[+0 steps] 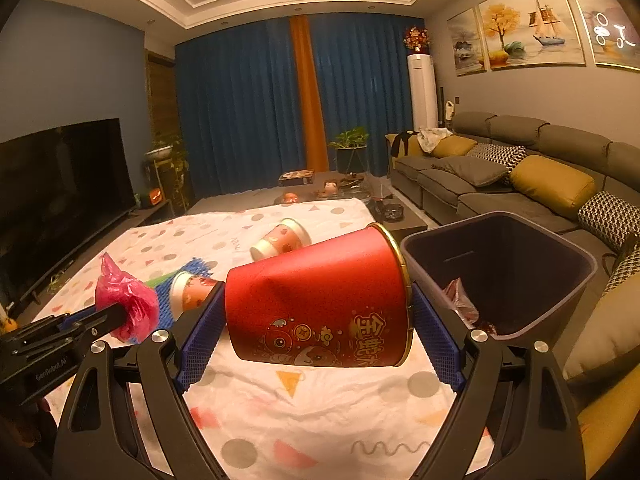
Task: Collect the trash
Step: 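Carry the pink bag and red cup over the grey bin with both tools, then open the left tool to drop the pink bag while the right tool releases the red cup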
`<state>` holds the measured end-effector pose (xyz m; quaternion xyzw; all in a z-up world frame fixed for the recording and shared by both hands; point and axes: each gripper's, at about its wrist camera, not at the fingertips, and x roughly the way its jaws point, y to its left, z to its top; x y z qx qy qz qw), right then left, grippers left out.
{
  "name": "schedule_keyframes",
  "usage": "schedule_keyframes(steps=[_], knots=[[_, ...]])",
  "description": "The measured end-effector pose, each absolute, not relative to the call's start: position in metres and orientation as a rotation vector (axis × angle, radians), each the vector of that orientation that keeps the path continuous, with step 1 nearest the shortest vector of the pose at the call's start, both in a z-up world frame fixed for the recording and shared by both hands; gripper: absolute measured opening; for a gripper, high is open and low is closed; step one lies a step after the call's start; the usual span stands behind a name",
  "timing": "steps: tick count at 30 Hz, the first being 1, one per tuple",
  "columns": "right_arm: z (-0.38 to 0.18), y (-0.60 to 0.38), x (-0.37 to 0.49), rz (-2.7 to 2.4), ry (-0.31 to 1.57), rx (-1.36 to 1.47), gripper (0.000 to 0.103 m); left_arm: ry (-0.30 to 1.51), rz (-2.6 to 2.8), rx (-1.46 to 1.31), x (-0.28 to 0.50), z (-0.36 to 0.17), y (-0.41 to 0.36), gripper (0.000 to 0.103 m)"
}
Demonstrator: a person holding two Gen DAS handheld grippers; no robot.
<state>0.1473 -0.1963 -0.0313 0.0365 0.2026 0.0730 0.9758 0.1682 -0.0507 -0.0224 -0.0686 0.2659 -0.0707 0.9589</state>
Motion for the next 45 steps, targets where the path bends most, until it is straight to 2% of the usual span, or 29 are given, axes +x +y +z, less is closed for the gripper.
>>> schedule_keyframes(steps=[21, 34, 45], knots=[[-0.027, -0.302, 0.184, -0.105, 0.334, 0.125, 0.085, 0.488, -0.359, -0.057, 0.245, -0.002, -0.175, 0.026], [-0.04, -0.34, 0.2, -0.188, 0.333, 0.159, 0.085, 0.505, -0.463, -0.042, 0.305, -0.015, -0.252, 0.026], [-0.039, -0.359, 0.214, -0.219, 0.334, 0.183, 0.085, 0.548, -0.532, -0.03, 0.33, -0.026, -0.276, 0.027]])
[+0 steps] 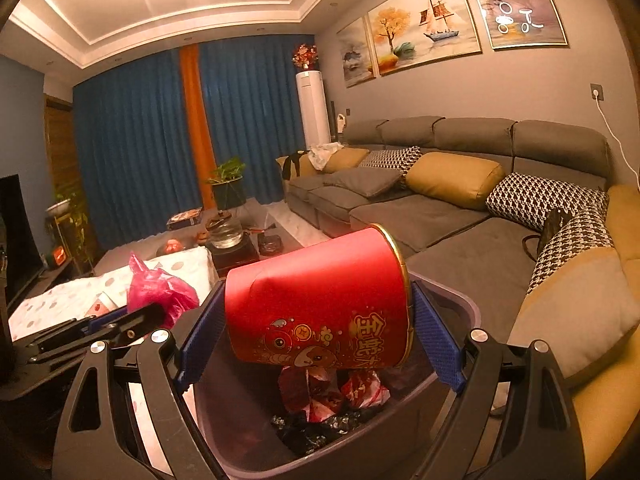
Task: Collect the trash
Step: 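Open the left tool to drop the pink bag while the right tool releases the red cup, then move both tools back to the table toward the blue net and white-orange cup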
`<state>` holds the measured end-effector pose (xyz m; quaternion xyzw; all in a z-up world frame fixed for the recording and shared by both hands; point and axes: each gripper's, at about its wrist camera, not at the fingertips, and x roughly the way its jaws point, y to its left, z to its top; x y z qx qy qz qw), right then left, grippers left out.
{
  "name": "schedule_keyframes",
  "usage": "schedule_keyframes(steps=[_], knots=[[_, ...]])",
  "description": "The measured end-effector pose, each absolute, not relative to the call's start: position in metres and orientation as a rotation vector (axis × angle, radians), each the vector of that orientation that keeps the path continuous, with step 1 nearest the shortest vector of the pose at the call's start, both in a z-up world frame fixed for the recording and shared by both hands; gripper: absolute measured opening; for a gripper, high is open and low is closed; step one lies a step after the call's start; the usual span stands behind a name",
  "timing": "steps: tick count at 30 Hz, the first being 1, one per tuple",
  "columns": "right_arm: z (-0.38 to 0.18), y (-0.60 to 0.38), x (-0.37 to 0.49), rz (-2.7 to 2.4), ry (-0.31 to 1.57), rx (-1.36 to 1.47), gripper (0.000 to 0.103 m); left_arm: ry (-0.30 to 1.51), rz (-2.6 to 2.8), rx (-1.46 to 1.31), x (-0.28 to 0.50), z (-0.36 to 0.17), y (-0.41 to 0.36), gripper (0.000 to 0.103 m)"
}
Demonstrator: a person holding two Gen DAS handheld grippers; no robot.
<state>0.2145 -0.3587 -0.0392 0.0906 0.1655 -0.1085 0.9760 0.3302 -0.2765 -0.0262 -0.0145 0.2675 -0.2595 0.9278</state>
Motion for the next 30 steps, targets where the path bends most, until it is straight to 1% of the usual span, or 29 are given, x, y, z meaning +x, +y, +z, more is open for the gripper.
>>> schedule_keyframes(steps=[11, 12, 14, 15, 16, 17, 18, 19, 20, 22, 25, 30], knots=[[-0.04, -0.368, 0.216, -0.229, 0.333, 0.203, 0.085, 0.583, -0.597, -0.03, 0.34, -0.04, -0.297, 0.028], [-0.04, -0.368, 0.216, -0.23, 0.335, 0.206, 0.085, 0.586, -0.611, -0.029, 0.339, -0.041, -0.299, 0.031], [-0.04, -0.369, 0.216, -0.235, 0.338, 0.208, 0.085, 0.585, -0.62, -0.022, 0.341, -0.045, -0.3, 0.042], [-0.04, -0.37, 0.217, -0.236, 0.339, 0.21, 0.085, 0.583, -0.618, -0.018, 0.339, -0.046, -0.301, 0.055], [-0.041, -0.371, 0.218, -0.236, 0.341, 0.213, 0.085, 0.579, -0.618, -0.021, 0.34, -0.048, -0.299, 0.066], [-0.041, -0.372, 0.218, -0.235, 0.344, 0.222, 0.086, 0.581, -0.619, -0.032, 0.341, -0.05, -0.296, 0.07], [-0.041, -0.372, 0.219, -0.234, 0.346, 0.226, 0.086, 0.586, -0.615, -0.038, 0.341, -0.051, -0.293, 0.077], [-0.042, -0.373, 0.219, -0.235, 0.346, 0.229, 0.086, 0.589, -0.592, -0.04, 0.342, -0.052, -0.288, 0.082], [-0.042, -0.373, 0.219, -0.234, 0.343, 0.232, 0.086, 0.587, -0.571, -0.041, 0.341, -0.053, -0.283, 0.083], [-0.041, -0.373, 0.22, -0.23, 0.338, 0.234, 0.087, 0.586, -0.528, -0.047, 0.34, -0.053, -0.273, 0.09], [-0.038, -0.371, 0.22, -0.229, 0.332, 0.237, 0.089, 0.58, -0.45, -0.066, 0.335, -0.051, -0.25, 0.095], [-0.029, -0.36, 0.207, -0.215, 0.305, 0.235, 0.089, 0.543, -0.33, -0.106, 0.315, -0.038, -0.21, 0.097]])
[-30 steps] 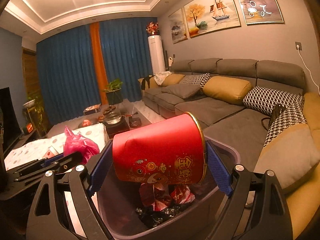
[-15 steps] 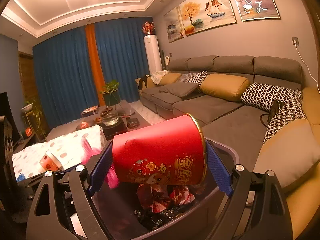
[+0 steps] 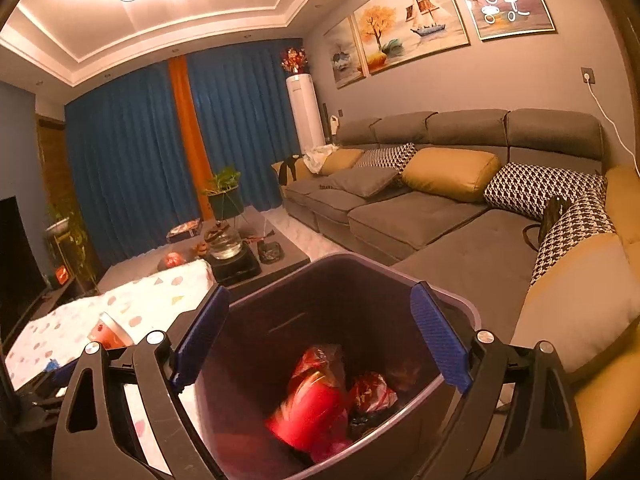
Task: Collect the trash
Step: 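Move both tools back to the table toward the blue net and white-orange cup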
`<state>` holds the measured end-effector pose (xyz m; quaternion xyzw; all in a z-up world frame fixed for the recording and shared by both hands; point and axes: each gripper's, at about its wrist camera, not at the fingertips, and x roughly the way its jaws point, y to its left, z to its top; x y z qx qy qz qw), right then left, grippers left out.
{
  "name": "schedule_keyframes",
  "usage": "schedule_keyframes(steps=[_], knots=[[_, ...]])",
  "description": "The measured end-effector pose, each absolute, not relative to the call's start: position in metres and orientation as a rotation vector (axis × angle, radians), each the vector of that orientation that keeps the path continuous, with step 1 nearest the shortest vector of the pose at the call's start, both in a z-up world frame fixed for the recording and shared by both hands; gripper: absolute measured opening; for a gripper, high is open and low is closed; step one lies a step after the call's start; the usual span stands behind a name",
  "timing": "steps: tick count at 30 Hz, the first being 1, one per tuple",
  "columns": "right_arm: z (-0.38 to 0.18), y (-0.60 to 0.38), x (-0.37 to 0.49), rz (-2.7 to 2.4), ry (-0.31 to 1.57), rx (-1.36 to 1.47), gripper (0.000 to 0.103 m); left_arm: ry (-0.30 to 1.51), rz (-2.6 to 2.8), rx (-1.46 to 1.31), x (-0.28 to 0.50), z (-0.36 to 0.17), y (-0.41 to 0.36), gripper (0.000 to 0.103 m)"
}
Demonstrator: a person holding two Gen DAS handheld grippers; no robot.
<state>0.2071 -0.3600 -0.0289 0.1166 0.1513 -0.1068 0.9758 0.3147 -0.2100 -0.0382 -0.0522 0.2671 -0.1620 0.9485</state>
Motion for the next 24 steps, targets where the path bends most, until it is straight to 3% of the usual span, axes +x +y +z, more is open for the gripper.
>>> schedule_keyframes(steps=[12, 24], knots=[[-0.012, -0.302, 0.161, -0.134, 0.273, 0.18, 0.092, 0.469, -0.141, -0.084, 0.249, -0.014, -0.123, 0.097], [-0.016, -0.216, 0.145, -0.006, 0.317, 0.133, 0.094, 0.475, 0.048, -0.126, 0.202, -0.027, -0.025, 0.097]])
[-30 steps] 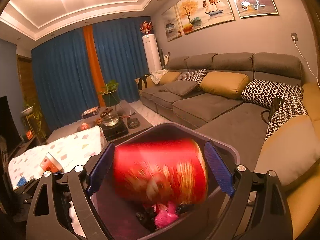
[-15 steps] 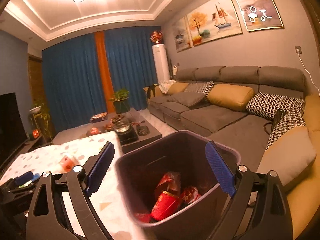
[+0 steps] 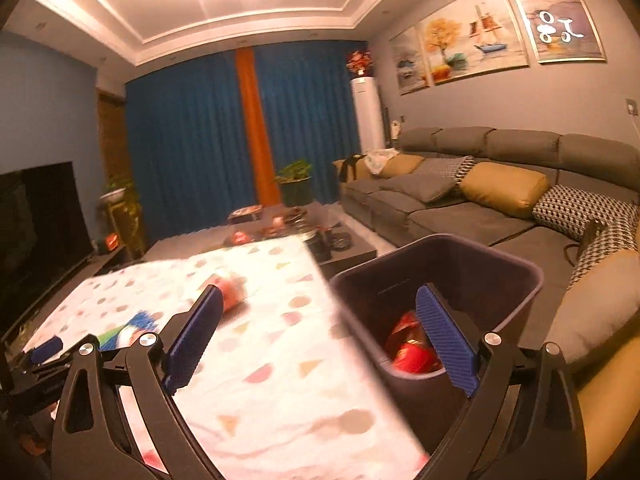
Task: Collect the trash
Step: 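Move both tools back to the table toward the blue net and white-orange cup, then grasp the white-and-orange paper cup with the right tool while the left tool grasps the blue net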
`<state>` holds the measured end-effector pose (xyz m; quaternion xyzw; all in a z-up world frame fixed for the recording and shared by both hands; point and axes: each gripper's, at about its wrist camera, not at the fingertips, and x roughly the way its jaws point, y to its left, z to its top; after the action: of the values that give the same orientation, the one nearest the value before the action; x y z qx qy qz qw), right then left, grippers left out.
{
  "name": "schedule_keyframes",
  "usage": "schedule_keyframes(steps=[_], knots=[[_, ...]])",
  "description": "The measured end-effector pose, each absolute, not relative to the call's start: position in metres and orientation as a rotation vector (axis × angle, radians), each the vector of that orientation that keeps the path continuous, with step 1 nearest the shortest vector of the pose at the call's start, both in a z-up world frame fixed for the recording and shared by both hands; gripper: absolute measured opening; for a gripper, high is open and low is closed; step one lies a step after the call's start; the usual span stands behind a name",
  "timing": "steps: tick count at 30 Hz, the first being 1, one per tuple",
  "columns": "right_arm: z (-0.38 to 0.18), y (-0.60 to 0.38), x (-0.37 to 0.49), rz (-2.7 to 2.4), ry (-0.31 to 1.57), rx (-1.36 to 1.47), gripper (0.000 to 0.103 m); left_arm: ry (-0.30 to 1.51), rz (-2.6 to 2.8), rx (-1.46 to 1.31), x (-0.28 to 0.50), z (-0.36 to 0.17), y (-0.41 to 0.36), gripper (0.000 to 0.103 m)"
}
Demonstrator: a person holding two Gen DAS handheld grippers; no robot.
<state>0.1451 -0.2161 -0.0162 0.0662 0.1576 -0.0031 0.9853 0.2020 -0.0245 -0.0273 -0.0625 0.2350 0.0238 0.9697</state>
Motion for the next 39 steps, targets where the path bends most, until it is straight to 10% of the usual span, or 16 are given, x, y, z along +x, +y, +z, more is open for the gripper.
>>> schedule_keyframes(steps=[13, 39], knots=[[-0.041, -0.104, 0.159, 0.136, 0.418, 0.078, 0.093, 0.44, 0.223, -0.172, 0.18, -0.033, 0.068, 0.097], [-0.093, 0.001, 0.234, 0.138, 0.612, -0.093, 0.038, 0.42, 0.283, -0.242, 0.182, -0.047, 0.103, 0.097]])
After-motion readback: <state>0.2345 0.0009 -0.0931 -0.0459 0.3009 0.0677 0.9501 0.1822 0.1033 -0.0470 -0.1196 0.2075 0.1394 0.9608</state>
